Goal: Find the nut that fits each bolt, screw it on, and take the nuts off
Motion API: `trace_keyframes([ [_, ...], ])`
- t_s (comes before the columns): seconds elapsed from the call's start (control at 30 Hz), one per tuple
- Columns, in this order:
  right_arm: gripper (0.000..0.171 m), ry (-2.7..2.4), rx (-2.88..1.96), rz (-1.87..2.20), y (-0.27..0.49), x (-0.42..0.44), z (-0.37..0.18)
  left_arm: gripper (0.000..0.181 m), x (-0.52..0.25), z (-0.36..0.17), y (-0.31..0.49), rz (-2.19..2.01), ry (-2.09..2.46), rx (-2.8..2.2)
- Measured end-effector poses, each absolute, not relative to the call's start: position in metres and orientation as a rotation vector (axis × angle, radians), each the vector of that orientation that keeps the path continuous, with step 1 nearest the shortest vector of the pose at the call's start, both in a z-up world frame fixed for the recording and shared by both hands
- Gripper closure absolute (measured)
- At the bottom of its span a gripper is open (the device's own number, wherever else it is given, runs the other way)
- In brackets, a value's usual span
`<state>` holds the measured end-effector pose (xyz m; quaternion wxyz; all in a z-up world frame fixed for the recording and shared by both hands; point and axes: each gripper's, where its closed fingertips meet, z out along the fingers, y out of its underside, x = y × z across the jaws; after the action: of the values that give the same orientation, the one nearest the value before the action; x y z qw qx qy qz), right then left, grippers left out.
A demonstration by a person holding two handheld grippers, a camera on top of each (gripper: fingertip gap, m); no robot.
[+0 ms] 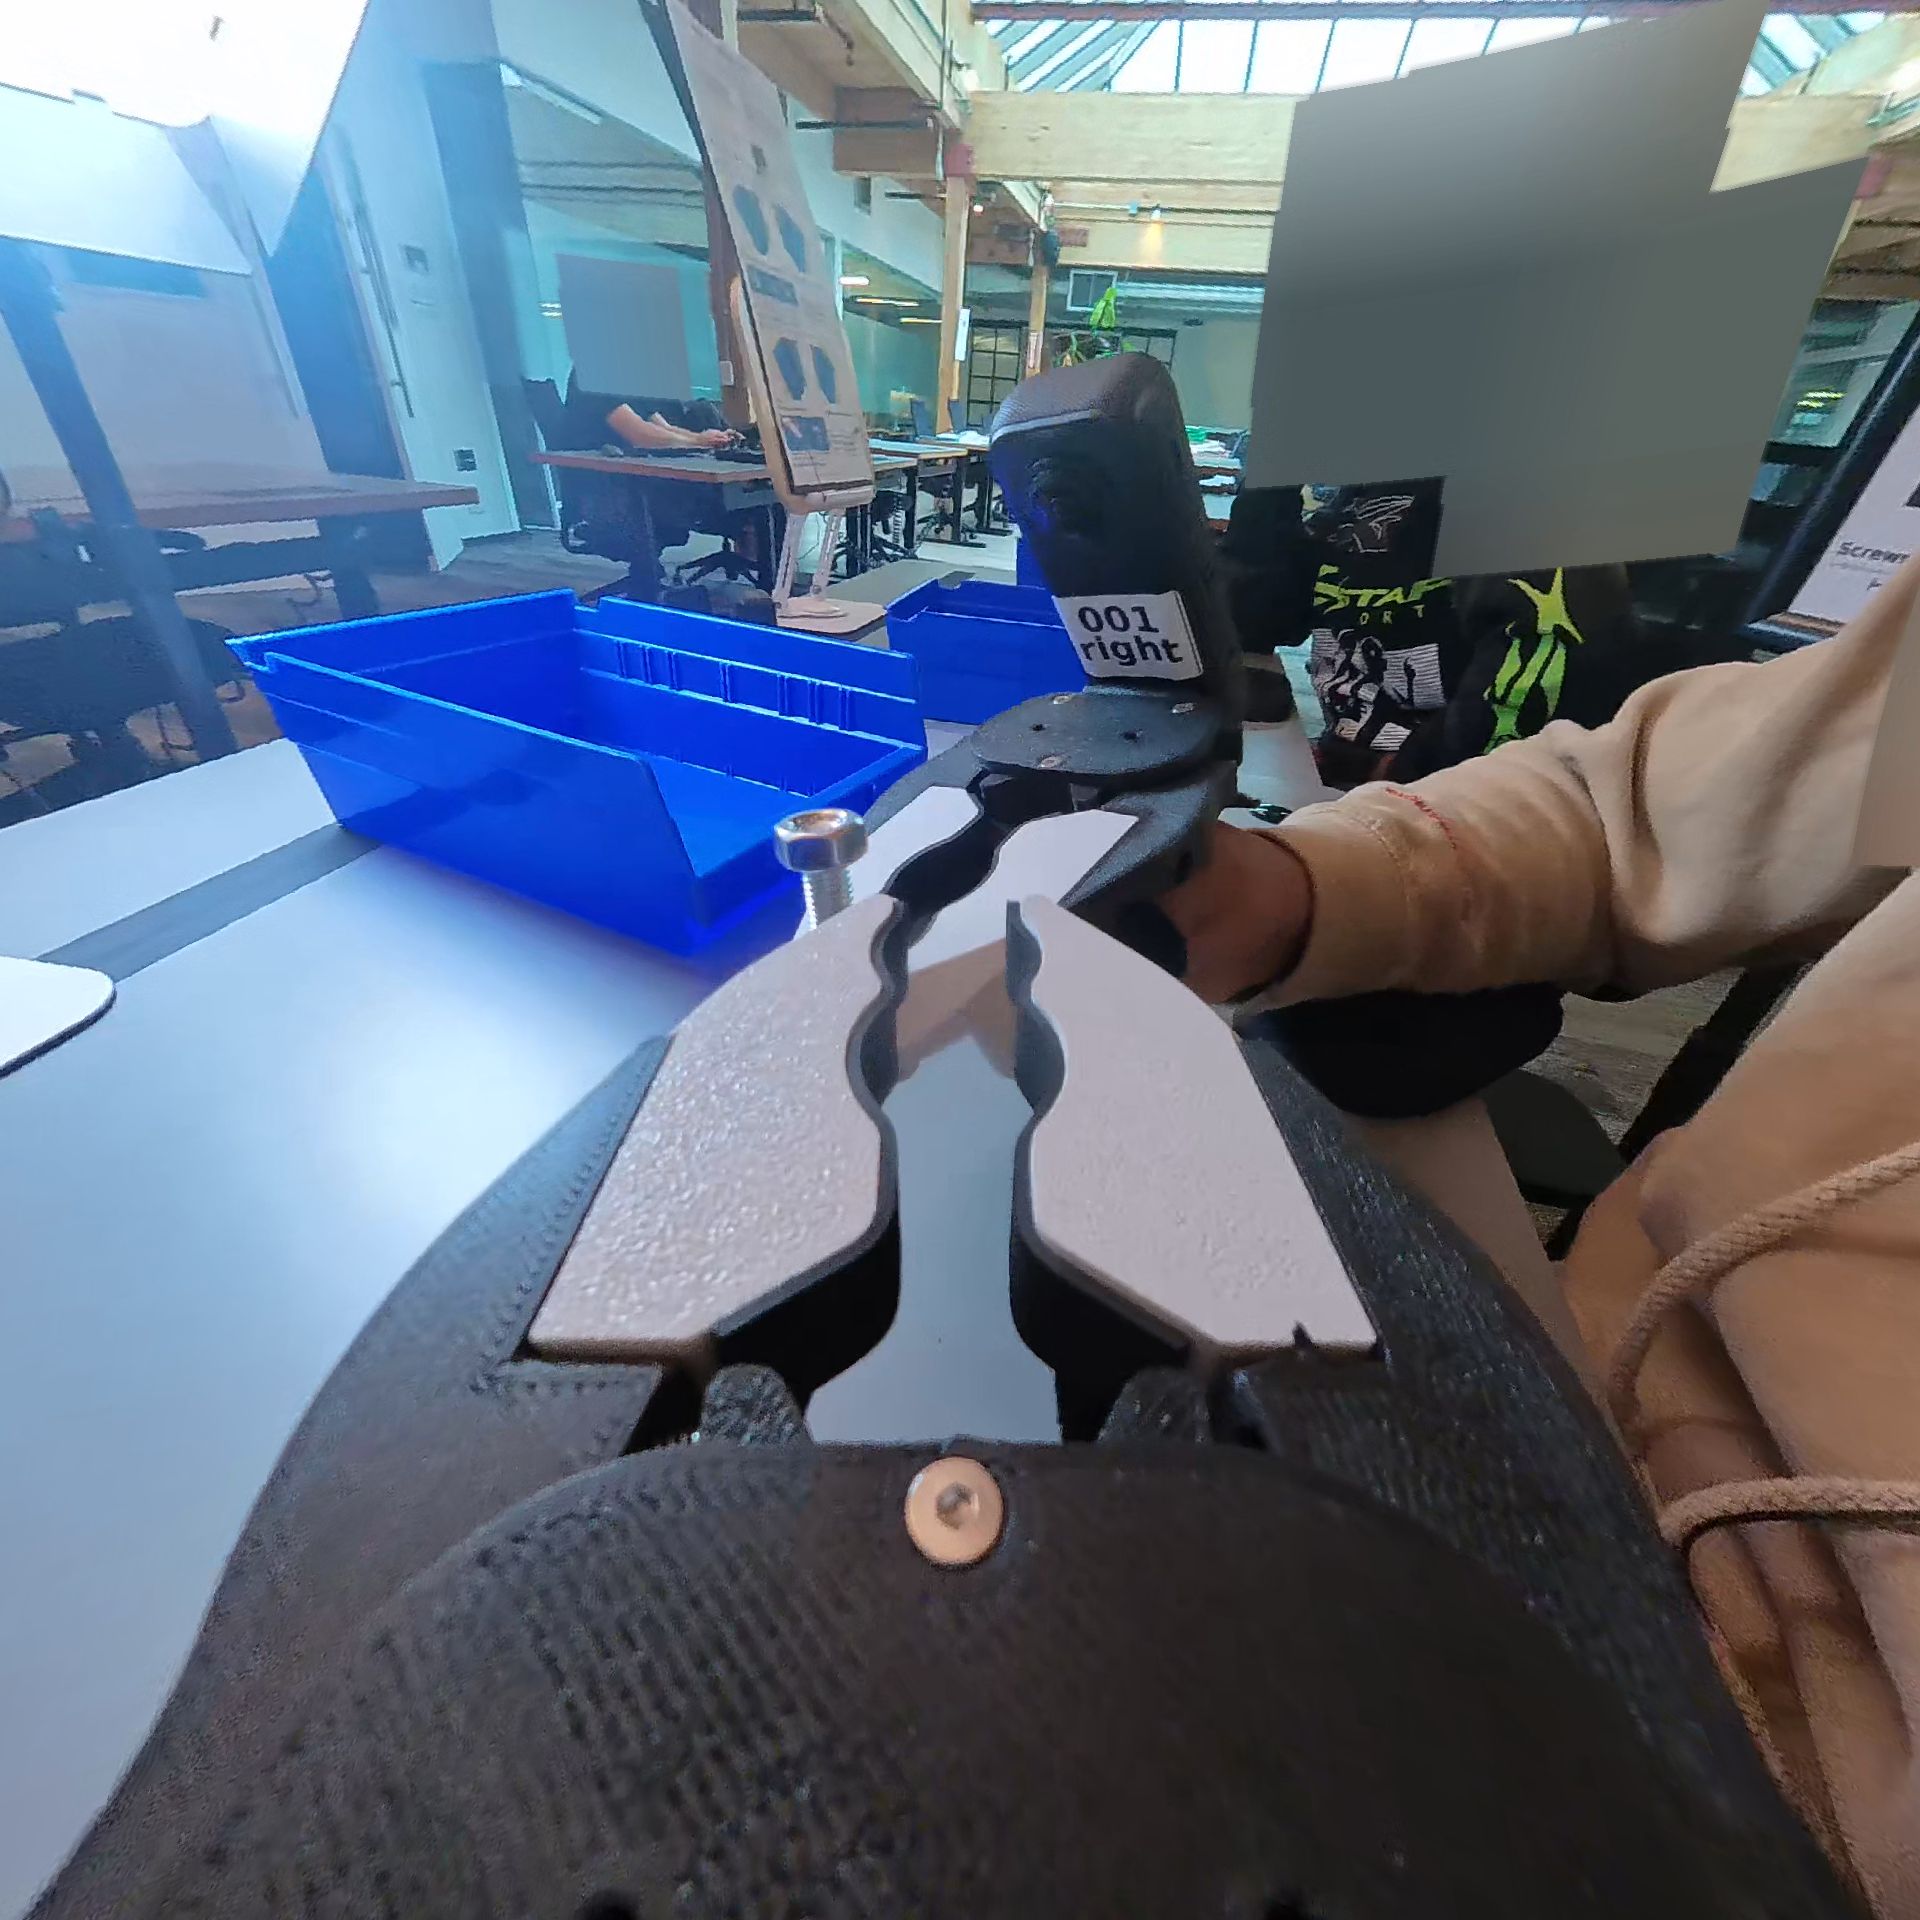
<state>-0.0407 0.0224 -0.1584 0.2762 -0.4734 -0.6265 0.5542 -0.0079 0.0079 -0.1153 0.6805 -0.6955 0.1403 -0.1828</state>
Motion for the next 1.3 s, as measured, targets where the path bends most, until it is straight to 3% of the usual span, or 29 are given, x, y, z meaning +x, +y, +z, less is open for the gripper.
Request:
trace_keyframes([
  [0.2,0.153,-1.738,-1.224,1.491,0.007,-0.038,-0.161,0.149,-0.017,-0.12,0.014,-0.392,0.258,-1.58],
  [0.3,0.153,-1.739,-1.23,1.487,0.007,-0.038,-0.163,0.152,-0.012,-0.12,0.012,-0.39,0.287,-1.579],
  [0.33,0.153,-1.722,-1.242,1.487,0.011,-0.039,-0.162,0.165,-0.008,-0.12,0.009,-0.405,0.318,-1.575],
  [0.37,0.153,-1.701,-1.259,1.494,0.016,-0.04,-0.16,0.167,-0.005,-0.119,0.008,-0.417,0.329,-1.571],
  [0.63,0.153,-1.702,-1.232,1.521,0.009,-0.037,-0.155,0.153,-0.015,-0.12,0.013,-0.394,0.269,-1.576],
  [1.3,0.153,-1.772,-1.202,1.498,-0.004,-0.036,-0.165,0.151,-0.014,-0.12,0.014,-0.381,0.273,-1.574],
])
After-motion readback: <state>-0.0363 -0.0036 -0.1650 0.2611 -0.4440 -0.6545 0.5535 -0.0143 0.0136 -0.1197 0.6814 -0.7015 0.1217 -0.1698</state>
